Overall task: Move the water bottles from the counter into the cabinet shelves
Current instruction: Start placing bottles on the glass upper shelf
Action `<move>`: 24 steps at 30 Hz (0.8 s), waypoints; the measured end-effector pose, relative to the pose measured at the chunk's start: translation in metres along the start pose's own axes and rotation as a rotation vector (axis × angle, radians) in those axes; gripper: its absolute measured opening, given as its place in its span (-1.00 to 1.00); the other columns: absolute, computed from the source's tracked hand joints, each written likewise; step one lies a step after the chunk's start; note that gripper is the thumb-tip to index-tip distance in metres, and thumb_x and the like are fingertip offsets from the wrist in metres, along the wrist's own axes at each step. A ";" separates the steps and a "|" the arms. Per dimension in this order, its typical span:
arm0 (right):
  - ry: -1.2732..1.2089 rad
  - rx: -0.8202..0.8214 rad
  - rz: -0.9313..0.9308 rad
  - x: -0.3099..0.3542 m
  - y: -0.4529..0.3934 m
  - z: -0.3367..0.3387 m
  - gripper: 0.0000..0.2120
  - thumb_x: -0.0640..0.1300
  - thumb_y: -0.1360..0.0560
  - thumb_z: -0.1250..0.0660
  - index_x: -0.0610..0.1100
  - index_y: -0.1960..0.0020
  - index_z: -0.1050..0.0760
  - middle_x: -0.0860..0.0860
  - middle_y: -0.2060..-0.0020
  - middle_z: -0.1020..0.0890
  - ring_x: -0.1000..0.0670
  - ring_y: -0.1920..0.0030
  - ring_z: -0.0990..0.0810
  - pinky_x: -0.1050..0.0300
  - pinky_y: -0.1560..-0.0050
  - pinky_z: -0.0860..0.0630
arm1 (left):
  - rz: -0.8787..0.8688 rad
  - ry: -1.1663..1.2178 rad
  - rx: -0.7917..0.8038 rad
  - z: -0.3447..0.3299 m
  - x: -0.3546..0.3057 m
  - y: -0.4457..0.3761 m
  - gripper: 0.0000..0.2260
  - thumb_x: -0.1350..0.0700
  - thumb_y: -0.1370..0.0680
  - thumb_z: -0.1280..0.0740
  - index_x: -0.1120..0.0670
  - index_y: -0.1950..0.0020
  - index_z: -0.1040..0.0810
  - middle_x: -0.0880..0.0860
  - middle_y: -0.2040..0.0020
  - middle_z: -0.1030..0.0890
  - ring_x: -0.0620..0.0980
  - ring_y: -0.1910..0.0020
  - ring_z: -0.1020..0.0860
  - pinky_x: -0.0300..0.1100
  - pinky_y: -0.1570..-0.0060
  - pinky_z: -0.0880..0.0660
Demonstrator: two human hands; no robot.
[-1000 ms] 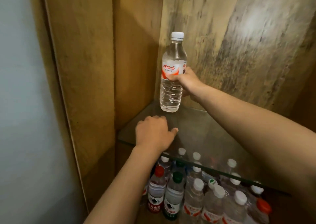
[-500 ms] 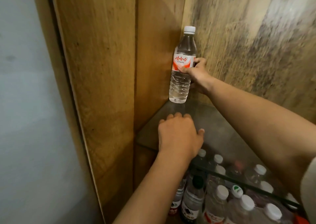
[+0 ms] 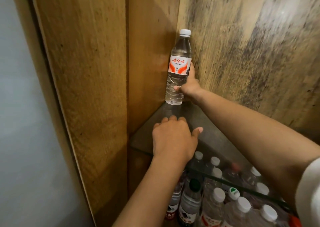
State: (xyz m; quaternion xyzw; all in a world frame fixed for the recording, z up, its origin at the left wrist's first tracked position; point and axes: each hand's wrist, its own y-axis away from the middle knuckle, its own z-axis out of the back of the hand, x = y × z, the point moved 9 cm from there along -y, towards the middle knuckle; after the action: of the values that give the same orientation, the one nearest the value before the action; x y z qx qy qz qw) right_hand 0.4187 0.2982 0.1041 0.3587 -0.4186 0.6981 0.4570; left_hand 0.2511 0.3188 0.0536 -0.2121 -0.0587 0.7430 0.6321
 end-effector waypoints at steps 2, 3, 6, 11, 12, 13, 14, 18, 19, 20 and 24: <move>0.003 -0.014 -0.003 -0.002 -0.001 0.001 -0.10 -0.34 -0.46 -0.32 0.10 -0.51 0.21 -0.16 -0.44 -0.19 -0.22 -0.42 -0.24 -0.25 -0.36 -0.28 | -0.003 0.003 0.000 -0.001 0.000 0.000 -0.51 -0.27 -0.55 -0.06 0.05 -0.24 -0.43 0.08 -0.20 -0.50 0.07 -0.18 -0.44 0.00 -0.07 -0.39; 0.002 -0.011 -0.008 -0.003 0.000 0.001 -0.09 -0.33 -0.46 -0.32 0.11 -0.50 0.22 -0.16 -0.44 -0.19 -0.23 -0.41 -0.24 -0.25 -0.36 -0.28 | -0.004 0.004 -0.001 -0.001 0.000 0.000 -0.52 -0.27 -0.55 -0.06 0.05 -0.24 -0.43 0.08 -0.20 -0.50 0.07 -0.18 -0.44 0.00 -0.07 -0.40; 0.040 0.038 -0.034 -0.007 0.004 0.000 -0.07 -0.27 -0.48 -0.32 0.10 -0.49 0.31 -0.18 -0.43 -0.23 -0.24 -0.40 -0.27 -0.27 -0.35 -0.28 | -0.006 0.003 -0.015 0.000 0.000 0.000 -0.53 -0.26 -0.55 -0.06 0.04 -0.24 -0.44 0.08 -0.18 -0.51 0.07 -0.16 -0.45 -0.01 -0.03 -0.40; 0.094 0.169 -0.050 -0.008 0.037 0.000 -0.16 -0.28 -0.45 -0.35 -0.10 -0.51 0.14 -0.18 -0.37 -0.35 -0.14 -0.33 -0.39 -0.02 -0.32 -0.37 | -0.038 0.091 -0.097 0.010 -0.003 0.003 -0.61 -0.20 -0.56 -0.13 0.04 -0.20 -0.46 0.06 -0.12 -0.53 0.06 -0.08 -0.50 -0.01 0.02 -0.48; 0.084 0.194 -0.014 -0.002 0.048 0.004 -0.31 -0.31 -0.45 -0.33 -0.14 -0.48 -0.06 -0.16 -0.25 -0.47 -0.07 -0.16 -0.51 0.10 -0.14 -0.49 | -0.053 0.117 -0.151 0.016 -0.005 0.005 -0.64 -0.17 -0.56 -0.15 0.03 -0.23 -0.44 0.05 -0.13 -0.53 0.05 -0.10 -0.50 -0.02 0.01 -0.49; 0.089 0.219 0.014 0.004 0.062 0.009 -0.45 -0.33 -0.46 -0.30 -0.18 -0.40 -0.22 -0.12 -0.07 -0.56 0.03 0.05 -0.54 0.23 0.09 -0.51 | -0.070 0.140 -0.214 0.023 -0.007 0.008 -0.66 -0.13 -0.56 -0.17 0.01 -0.25 -0.43 0.04 -0.14 -0.54 0.05 -0.11 -0.51 -0.03 0.01 -0.48; 0.113 0.239 0.034 0.009 0.076 0.016 -0.56 -0.33 -0.48 -0.29 -0.20 -0.34 -0.32 -0.05 0.10 -0.57 0.10 0.20 -0.50 0.32 0.26 -0.46 | -0.086 0.166 -0.275 0.030 -0.009 0.013 -0.69 -0.09 -0.57 -0.19 0.00 -0.25 -0.43 0.03 -0.14 -0.55 0.04 -0.10 -0.52 -0.04 0.02 -0.49; 0.172 0.275 0.089 0.014 0.135 0.057 -0.72 -0.32 -0.51 -0.24 -0.15 -0.20 -0.45 -0.07 0.07 -0.54 0.05 0.14 -0.53 0.37 0.38 -0.45 | -0.164 0.365 -0.441 0.046 -0.022 0.039 -0.78 0.01 -0.58 -0.21 0.00 -0.18 -0.51 -0.02 0.00 -0.60 -0.02 0.04 -0.55 -0.12 0.15 -0.49; 0.165 0.269 0.109 0.014 0.151 0.070 -0.76 -0.30 -0.52 -0.24 -0.11 -0.15 -0.47 -0.07 0.08 -0.55 0.03 0.14 -0.54 0.31 0.34 -0.46 | -0.188 0.426 -0.466 0.048 -0.029 0.048 -0.80 0.02 -0.59 -0.21 0.01 -0.14 -0.53 -0.02 0.04 -0.60 -0.03 0.08 -0.55 -0.10 0.17 -0.49; 0.166 0.252 0.145 0.015 0.169 0.086 -0.80 -0.28 -0.52 -0.25 -0.10 -0.11 -0.47 -0.04 0.14 -0.56 0.05 0.17 -0.55 0.28 0.32 -0.48 | -0.217 0.478 -0.490 0.049 -0.037 0.057 -0.81 0.03 -0.59 -0.20 0.03 -0.10 -0.55 -0.01 0.07 -0.60 -0.03 0.11 -0.55 -0.08 0.18 -0.49; 0.265 0.122 0.300 0.008 0.242 0.148 -0.90 -0.23 -0.51 -0.29 -0.11 -0.01 -0.48 -0.01 0.28 -0.51 0.01 0.31 -0.57 0.15 0.33 -0.55 | -0.350 0.672 -0.512 0.039 -0.086 0.103 -0.79 0.10 -0.59 -0.20 0.16 0.06 -0.58 0.05 0.22 -0.58 0.02 0.24 -0.52 0.04 0.26 -0.44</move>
State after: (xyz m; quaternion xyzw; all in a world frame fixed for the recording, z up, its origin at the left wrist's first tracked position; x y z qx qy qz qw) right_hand 0.2065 0.1093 0.1073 0.2245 -0.3604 0.8235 0.3761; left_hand 0.1507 0.2234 0.0730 -0.5775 -0.0673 0.4766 0.6594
